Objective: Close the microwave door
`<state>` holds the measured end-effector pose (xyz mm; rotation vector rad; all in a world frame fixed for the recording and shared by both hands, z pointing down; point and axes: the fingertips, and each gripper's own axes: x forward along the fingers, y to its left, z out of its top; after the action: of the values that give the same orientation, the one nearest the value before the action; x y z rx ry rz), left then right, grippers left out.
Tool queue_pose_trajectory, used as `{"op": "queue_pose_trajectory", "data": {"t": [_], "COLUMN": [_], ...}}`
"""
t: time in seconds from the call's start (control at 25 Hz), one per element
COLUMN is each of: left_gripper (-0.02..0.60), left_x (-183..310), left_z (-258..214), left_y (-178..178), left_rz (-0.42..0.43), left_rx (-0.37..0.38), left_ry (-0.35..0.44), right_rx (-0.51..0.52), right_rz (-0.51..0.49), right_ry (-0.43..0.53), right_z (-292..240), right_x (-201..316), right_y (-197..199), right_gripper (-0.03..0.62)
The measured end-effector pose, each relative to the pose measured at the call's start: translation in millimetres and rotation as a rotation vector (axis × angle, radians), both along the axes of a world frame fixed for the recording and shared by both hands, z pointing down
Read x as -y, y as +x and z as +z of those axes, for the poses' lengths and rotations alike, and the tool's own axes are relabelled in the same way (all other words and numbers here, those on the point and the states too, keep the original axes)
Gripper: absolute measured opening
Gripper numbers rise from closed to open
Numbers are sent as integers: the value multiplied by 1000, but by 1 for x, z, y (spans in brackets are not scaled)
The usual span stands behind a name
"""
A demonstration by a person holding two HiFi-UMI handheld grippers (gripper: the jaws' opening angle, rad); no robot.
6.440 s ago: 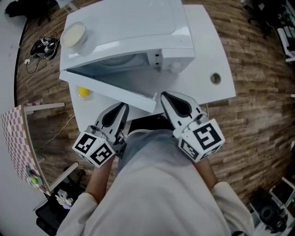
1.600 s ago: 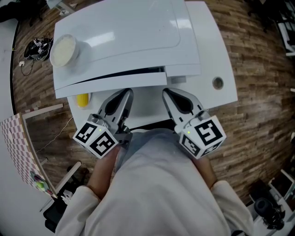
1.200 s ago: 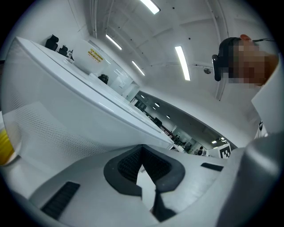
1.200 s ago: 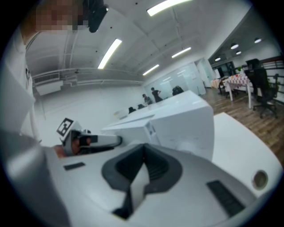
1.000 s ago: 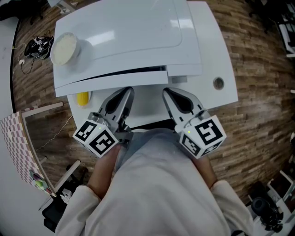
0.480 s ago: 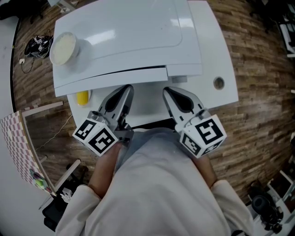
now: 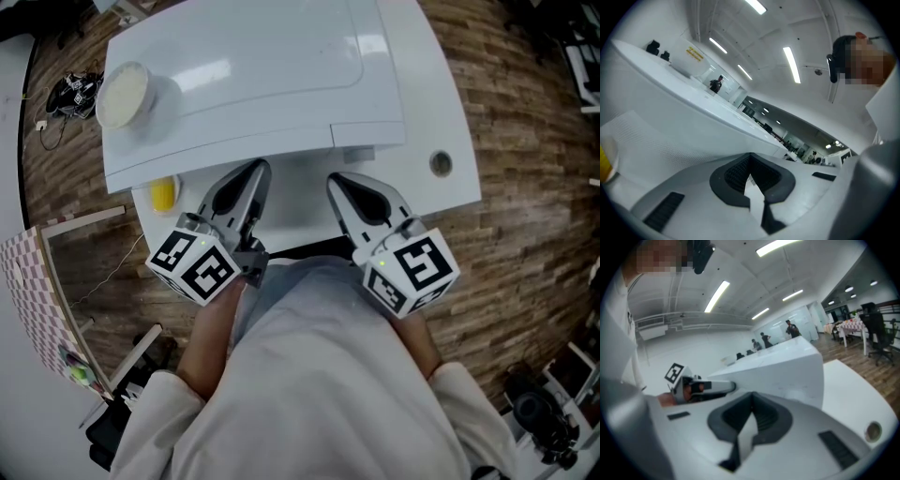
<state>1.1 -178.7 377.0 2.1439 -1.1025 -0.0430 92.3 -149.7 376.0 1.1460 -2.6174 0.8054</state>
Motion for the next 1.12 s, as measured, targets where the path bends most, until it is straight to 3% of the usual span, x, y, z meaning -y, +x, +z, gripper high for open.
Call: {"op": "queue_pose_trajectory", "data": {"t": [0.08, 0.44, 1.12], "left_gripper": [15, 17, 17], "left_x": [-1, -5, -38], "left_z": [2, -2, -26], "left_y": [2, 8, 13], "left_rz": [15, -42, -60], "left_rx": [37, -94, -86], "left_ry": [16, -9, 74], "right_rx": [-5, -15, 1], "right_rz": [5, 38, 42], "right_ry": [3, 40, 133], "right_z": [-1, -14, -39], "right_x": [-2, -10, -47], "right_y": [1, 17, 39], "right_gripper": [21, 21, 21]}}
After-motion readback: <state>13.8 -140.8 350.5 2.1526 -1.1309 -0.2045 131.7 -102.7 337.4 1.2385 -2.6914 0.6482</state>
